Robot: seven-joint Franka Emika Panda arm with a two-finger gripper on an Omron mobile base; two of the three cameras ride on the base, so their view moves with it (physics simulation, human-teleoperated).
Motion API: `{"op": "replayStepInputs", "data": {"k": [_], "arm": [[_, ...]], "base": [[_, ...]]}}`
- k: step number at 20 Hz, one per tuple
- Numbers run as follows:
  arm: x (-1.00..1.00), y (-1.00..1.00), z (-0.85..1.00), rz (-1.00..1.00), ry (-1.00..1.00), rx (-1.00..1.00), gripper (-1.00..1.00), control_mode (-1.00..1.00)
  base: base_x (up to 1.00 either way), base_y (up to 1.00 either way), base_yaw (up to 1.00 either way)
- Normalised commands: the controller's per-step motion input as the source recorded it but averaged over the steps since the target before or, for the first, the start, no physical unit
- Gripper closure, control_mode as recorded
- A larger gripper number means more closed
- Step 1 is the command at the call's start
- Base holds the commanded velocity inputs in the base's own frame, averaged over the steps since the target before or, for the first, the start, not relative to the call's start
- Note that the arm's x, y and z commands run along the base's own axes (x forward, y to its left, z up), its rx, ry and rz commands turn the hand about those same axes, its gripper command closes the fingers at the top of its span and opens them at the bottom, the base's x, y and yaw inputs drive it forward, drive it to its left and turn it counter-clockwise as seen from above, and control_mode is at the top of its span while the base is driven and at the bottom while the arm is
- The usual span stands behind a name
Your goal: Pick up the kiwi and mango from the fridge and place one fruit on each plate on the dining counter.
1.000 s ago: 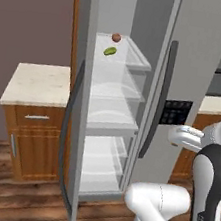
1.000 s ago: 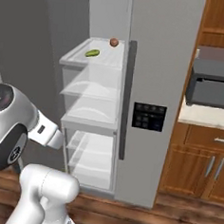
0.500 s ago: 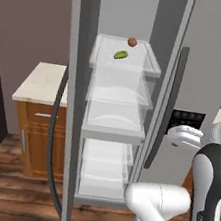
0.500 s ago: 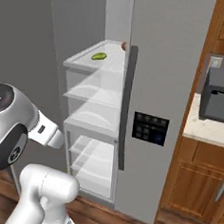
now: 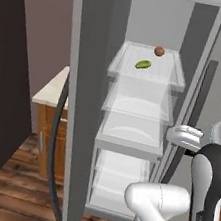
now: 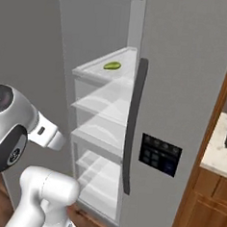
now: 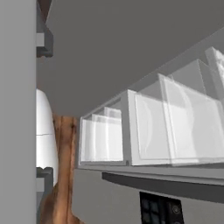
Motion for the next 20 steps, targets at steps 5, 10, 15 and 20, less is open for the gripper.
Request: {"op": "replayStepInputs", "data": {"k": [5,10,15,20], "arm": [[0.00,0.00,0.00,0.00,0.00,0.00,-1.00,1.00],[0.00,0.00,0.00,0.00,0.00,0.00,-1.00,1.00],[0.00,0.00,0.00,0.00,0.00,0.00,-1.00,1.00],[0.08,0.05,0.01,0.00,0.00,0.00,-1.00,-1.00]], "base": [[0.51,-0.42,0.23],[0.72,-0.04,0.07],[0.68,0.01,0.01],[0.47,0.13,0.00]]}}
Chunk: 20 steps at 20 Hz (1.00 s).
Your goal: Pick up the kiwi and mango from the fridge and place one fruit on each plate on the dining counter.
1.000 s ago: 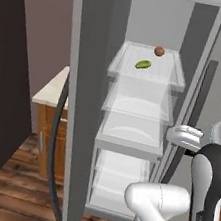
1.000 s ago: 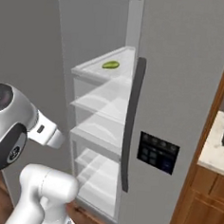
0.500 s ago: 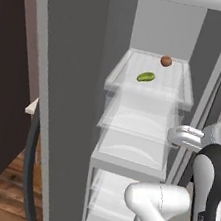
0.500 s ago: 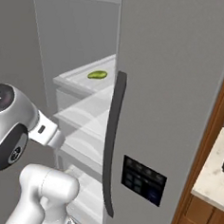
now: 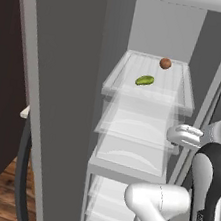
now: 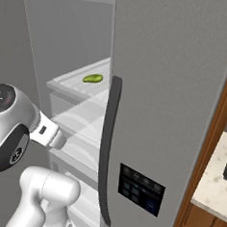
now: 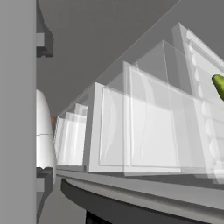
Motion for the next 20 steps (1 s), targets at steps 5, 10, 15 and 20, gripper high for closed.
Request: {"op": "replayStepInputs", "data": {"k": [5,10,15,20], "arm": [[0.57,0.33,0.20,-0.06,0.00,0.00,-1.00,-1.00],[0.81,0.33,0.29,-0.22,0.00,-0.02,-1.00,-1.00],[0.90,0.10,0.29,-0.12,0.00,0.00,-1.00,-1.00],[0.79,-0.03,0.22,0.00,0.00,0.00,-1.00,-1.00]], "base": [[0.00,0.00,0.00],[0.00,0.00,0.00],[0.00,0.00,0.00],[0.00,0.00,0.00]]}}
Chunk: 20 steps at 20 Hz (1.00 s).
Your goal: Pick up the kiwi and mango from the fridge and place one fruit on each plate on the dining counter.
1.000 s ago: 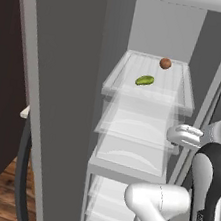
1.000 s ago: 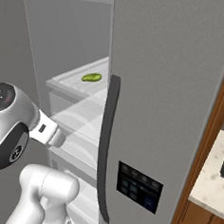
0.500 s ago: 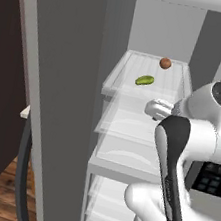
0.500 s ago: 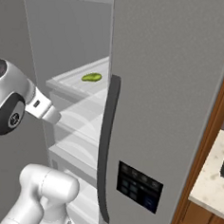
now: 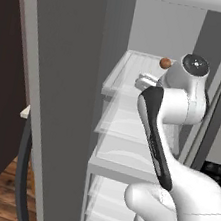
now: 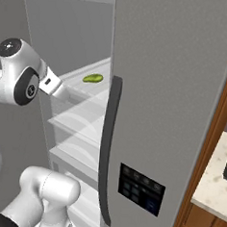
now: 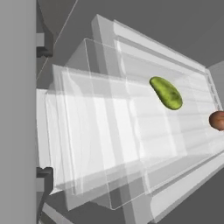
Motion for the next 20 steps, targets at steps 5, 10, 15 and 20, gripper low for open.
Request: {"op": "replayStepInputs", "data": {"k": [5,10,15,20], "arm": [[0.73,-0.11,0.01,0.00,0.00,0.00,-1.00,-1.00],[0.59,-0.17,0.00,0.00,0.00,0.00,-1.00,-1.00],[0.47,-0.04,0.00,-0.02,0.00,0.00,-1.00,-1.00],[0.37,0.00,0.00,-0.05,0.00,0.00,-1.00,-1.00]], "base": [[0.00,0.00,0.00],[0.00,0.00,0.00],[0.00,0.00,0.00],[0.00,0.00,0.00]]}}
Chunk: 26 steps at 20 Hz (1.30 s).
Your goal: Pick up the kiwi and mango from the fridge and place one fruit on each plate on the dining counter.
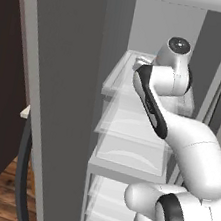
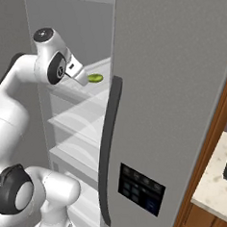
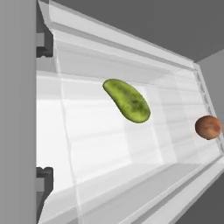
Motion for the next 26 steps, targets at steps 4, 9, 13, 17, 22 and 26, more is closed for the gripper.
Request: {"op": "replayStepInputs", "data": {"k": [4,9,13,17,22,26], "arm": [[0.42,0.00,-0.01,-0.09,0.00,0.00,-1.00,-1.00],[0.46,0.00,-0.06,-0.09,0.04,0.00,-1.00,-1.00],[0.38,-0.01,-0.11,-0.06,0.05,0.00,-1.00,-1.00],[0.36,-0.02,-0.13,-0.02,0.00,0.00,-1.00,-1.00],[0.27,-0.09,-0.16,0.00,0.00,-0.01,-1.00,-1.00],[0.25,-0.14,-0.17,0.00,0.02,-0.01,-1.00,-1.00]], "base": [[0.00,0.00,0.00],[0.00,0.00,0.00],[0.00,0.00,0.00],[0.00,0.00,0.00],[0.00,0.00,0.00],[0.00,0.00,0.00]]}}
